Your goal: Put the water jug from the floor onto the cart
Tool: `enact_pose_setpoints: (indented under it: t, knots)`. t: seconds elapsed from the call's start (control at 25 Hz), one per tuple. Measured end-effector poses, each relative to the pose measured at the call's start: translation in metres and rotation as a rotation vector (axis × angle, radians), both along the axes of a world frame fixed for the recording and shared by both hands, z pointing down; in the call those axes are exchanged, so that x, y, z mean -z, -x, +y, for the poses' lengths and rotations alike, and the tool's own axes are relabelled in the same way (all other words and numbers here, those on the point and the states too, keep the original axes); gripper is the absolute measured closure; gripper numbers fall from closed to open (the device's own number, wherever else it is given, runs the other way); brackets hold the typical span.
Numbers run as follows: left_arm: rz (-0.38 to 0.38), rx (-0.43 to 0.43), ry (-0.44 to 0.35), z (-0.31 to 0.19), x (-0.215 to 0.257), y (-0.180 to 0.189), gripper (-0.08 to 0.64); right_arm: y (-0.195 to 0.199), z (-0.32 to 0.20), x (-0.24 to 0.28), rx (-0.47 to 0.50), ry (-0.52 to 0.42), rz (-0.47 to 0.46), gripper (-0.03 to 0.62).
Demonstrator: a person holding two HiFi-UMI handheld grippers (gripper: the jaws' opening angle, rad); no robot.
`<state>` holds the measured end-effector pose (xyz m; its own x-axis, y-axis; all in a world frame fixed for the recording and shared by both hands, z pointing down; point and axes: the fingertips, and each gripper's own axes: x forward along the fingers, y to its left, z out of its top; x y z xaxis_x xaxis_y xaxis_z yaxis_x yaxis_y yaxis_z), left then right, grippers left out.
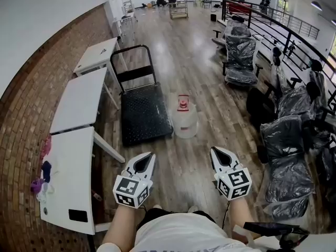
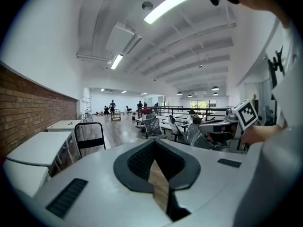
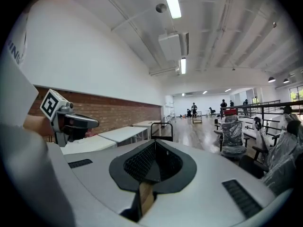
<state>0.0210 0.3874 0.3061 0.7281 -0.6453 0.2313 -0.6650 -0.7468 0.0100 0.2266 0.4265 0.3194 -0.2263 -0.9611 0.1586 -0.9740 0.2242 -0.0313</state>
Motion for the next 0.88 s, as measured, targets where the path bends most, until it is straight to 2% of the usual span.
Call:
enact_pose_setpoints:
  t: [0.16, 0.32, 0.72, 0.88]
  knots:
    - [-0.048, 0.014, 0.010, 0.007, -0.007, 0.005, 0.560, 0.011, -0.006, -0.017, 0.051, 0.027, -0.048, 0.588]
    - [-0.034, 0.040, 0.018, -0.001, -0.009, 0.005, 0.560, 0.019, -0.014, -0.023, 0.099, 0.035, -0.034, 0.587]
    - [0.019, -0.018, 0.045, -0.057, -0.024, -0.020, 0.560, -0.008, -0.062, -0.026, 0.039, 0.076, 0.026, 0.588]
    - [0.046, -0.007, 0.054, -0.095, -0.027, -0.014, 0.560, 0.000, -0.095, -0.023, 0.051, 0.083, 0.081, 0.588]
